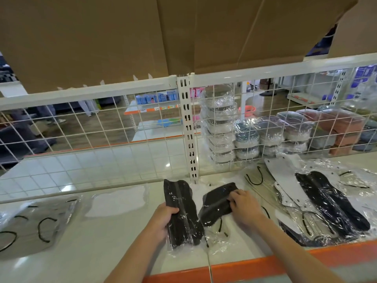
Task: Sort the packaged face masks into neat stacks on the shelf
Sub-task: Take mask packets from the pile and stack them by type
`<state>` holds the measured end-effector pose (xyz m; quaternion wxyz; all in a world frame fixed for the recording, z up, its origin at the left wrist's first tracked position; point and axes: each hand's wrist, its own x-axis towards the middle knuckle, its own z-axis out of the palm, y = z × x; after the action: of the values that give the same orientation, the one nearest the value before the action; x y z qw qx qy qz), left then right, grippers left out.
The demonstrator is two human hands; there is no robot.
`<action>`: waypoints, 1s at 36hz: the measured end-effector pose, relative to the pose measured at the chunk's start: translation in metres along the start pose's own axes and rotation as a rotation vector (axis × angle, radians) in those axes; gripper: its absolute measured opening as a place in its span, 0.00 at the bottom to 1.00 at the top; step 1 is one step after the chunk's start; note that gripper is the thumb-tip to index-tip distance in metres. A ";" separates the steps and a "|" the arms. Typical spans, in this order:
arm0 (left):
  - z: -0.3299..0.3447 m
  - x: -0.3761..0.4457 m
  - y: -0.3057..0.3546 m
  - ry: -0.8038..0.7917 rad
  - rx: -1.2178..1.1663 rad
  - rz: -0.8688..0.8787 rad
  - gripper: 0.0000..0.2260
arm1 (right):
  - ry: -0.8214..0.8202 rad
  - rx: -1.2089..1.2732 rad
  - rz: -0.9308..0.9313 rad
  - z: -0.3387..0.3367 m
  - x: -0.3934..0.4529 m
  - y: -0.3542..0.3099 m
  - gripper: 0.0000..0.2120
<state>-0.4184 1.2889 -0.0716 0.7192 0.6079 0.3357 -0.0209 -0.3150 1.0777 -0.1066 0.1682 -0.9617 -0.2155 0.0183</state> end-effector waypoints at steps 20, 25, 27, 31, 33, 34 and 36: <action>0.011 0.002 0.005 -0.036 0.171 0.012 0.10 | 0.333 0.467 0.330 -0.028 0.008 0.014 0.22; 0.013 0.002 0.007 -0.031 0.193 0.022 0.10 | 0.545 0.667 0.366 -0.059 0.008 0.031 0.11; 0.016 0.002 0.009 -0.036 0.191 0.031 0.09 | 0.532 0.541 0.353 -0.067 0.010 0.040 0.09; 0.025 0.002 0.014 -0.057 0.150 0.066 0.10 | 0.562 0.653 0.291 -0.074 0.010 0.049 0.09; 0.030 0.002 0.016 -0.065 0.101 0.077 0.10 | 0.570 0.924 0.307 -0.077 0.012 0.048 0.07; 0.032 0.002 0.018 -0.069 0.085 0.076 0.10 | 0.557 1.096 0.332 -0.080 0.011 0.046 0.07; 0.036 0.004 0.020 -0.079 0.065 0.074 0.10 | 0.487 1.406 0.372 -0.085 0.009 0.043 0.09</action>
<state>-0.3902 1.2640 -0.0556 0.7121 0.6417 0.2835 -0.0290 -0.2805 1.0183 -0.0401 0.7773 -0.6258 0.0555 -0.0334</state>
